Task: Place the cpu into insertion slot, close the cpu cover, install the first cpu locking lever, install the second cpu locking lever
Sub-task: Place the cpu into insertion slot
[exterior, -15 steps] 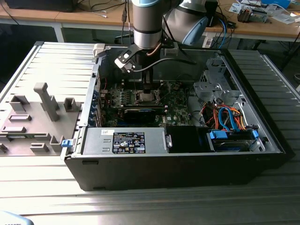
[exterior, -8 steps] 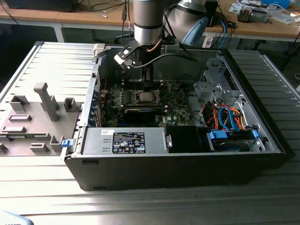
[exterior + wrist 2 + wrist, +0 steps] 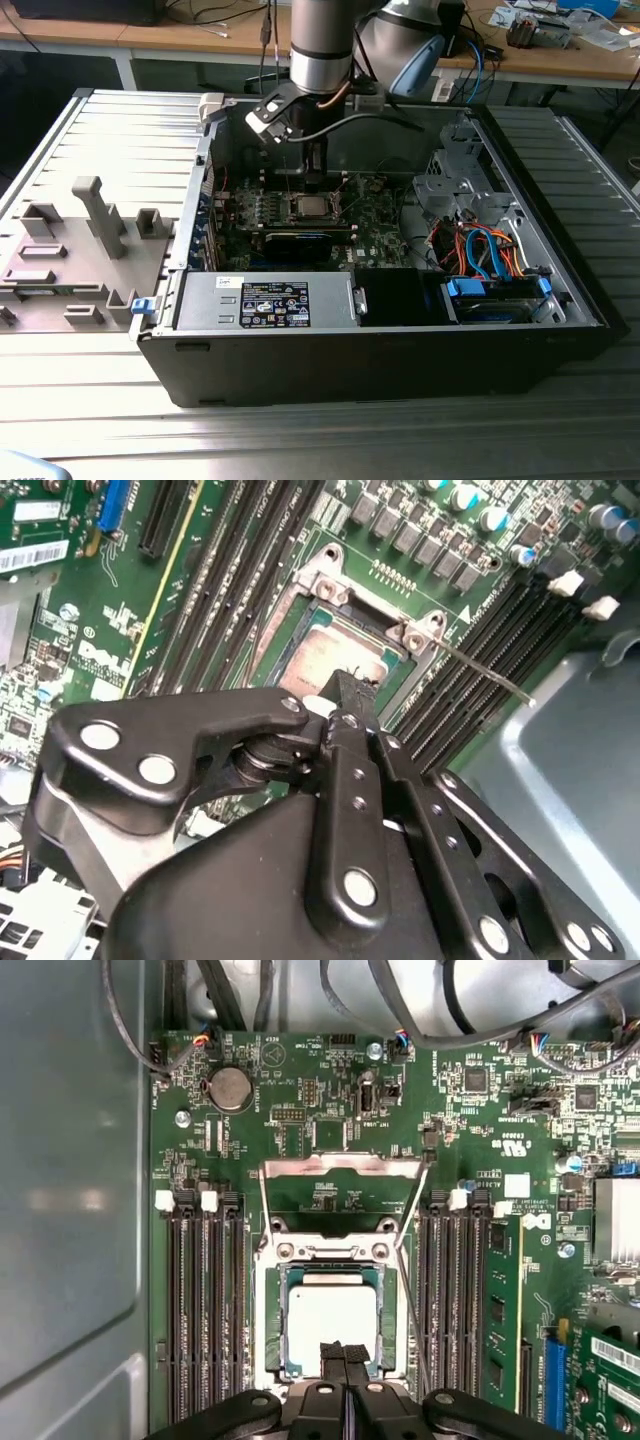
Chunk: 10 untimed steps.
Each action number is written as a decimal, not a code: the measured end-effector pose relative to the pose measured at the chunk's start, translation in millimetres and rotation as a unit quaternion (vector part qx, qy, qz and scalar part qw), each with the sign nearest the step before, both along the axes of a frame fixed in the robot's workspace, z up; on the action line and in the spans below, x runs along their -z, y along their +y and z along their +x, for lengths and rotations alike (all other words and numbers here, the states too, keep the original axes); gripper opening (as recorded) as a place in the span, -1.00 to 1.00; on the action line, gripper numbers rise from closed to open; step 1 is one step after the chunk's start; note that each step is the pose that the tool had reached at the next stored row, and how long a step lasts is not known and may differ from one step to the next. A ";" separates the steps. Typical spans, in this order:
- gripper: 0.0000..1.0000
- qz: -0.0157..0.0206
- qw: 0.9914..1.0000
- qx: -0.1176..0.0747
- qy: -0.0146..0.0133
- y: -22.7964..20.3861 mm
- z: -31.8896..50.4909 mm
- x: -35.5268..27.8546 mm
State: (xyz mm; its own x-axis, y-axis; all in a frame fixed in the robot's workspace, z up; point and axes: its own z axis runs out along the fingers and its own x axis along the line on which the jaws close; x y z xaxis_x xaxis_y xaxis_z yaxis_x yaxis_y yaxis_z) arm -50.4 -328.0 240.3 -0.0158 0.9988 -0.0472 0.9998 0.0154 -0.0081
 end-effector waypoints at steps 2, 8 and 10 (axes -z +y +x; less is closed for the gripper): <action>-0.79 0.000 1.000 0.000 0.002 0.0 1.4 -5.0; -0.79 0.000 1.000 0.000 0.003 0.0 2.4 -25.7; -0.79 0.000 1.000 0.000 0.003 0.0 2.7 -29.7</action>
